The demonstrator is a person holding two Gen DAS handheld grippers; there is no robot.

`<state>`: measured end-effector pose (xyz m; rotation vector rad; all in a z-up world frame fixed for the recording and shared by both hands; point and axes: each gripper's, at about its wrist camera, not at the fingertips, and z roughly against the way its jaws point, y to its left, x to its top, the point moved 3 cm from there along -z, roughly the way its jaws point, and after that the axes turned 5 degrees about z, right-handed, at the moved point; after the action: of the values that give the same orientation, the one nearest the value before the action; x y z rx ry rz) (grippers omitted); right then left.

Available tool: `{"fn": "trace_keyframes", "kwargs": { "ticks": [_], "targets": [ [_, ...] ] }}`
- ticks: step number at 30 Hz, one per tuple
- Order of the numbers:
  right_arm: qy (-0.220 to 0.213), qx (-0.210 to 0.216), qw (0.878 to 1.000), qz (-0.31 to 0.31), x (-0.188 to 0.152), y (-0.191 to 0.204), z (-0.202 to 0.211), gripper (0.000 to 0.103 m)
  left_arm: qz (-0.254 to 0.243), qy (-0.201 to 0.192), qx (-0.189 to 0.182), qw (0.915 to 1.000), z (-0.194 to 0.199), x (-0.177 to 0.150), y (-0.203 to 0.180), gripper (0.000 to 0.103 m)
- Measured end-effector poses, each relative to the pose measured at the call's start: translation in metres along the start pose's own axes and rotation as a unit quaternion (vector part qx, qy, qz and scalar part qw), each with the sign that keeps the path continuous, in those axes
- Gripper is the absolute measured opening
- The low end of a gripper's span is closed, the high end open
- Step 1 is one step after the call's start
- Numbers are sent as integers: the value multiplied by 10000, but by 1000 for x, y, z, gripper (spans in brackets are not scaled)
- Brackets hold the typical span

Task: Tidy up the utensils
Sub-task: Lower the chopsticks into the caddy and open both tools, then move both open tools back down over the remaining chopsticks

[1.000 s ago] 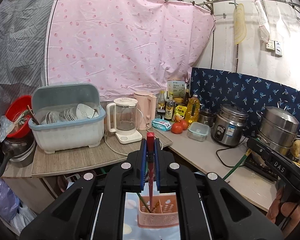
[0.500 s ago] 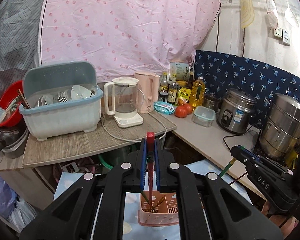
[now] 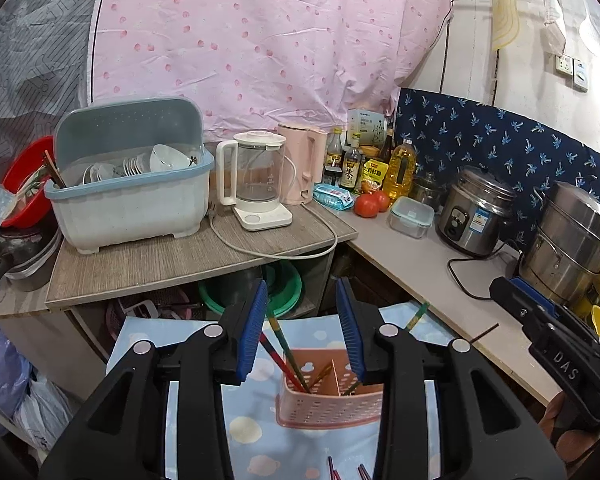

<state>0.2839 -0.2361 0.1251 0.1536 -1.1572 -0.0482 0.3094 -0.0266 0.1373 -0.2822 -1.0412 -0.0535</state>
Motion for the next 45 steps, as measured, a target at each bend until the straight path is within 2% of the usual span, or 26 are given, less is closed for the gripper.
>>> {"fn": "trace_keyframes", "kwargs": {
  "ticks": [6,10,19,26,31,33,37,45],
  "targets": [
    [93,59,9999,-23,-18,2,26,35,21,88,18,10000,26,-19,1,34],
    [264,98,9996,-25,-46,3,49,35,-44,264,26,9996,45,-45,2,34],
    [1052,54,9943,-182,-151,-10,98,35,-85,1014,39,9948,72,-154,1,34],
    [1824,-40,9831,-134,-245,-15,127,33,-66,1736,-23,9848,80,-246,-3,35],
    [2172,-99,9760,116,-293,-5,139,29,-60,2131,-75,9770,83,-296,-7,34],
    [2267,-86,9738,189,-306,-3,141,24,-1,2294,-149,9732,85,-312,-7,34],
    [2436,-78,9696,224,-328,-2,140,20,-14,2413,-198,9703,88,-333,-11,34],
    [2497,-85,9679,264,-336,1,134,17,-109,2539,-112,9671,80,-347,-12,34]
  ]
}}
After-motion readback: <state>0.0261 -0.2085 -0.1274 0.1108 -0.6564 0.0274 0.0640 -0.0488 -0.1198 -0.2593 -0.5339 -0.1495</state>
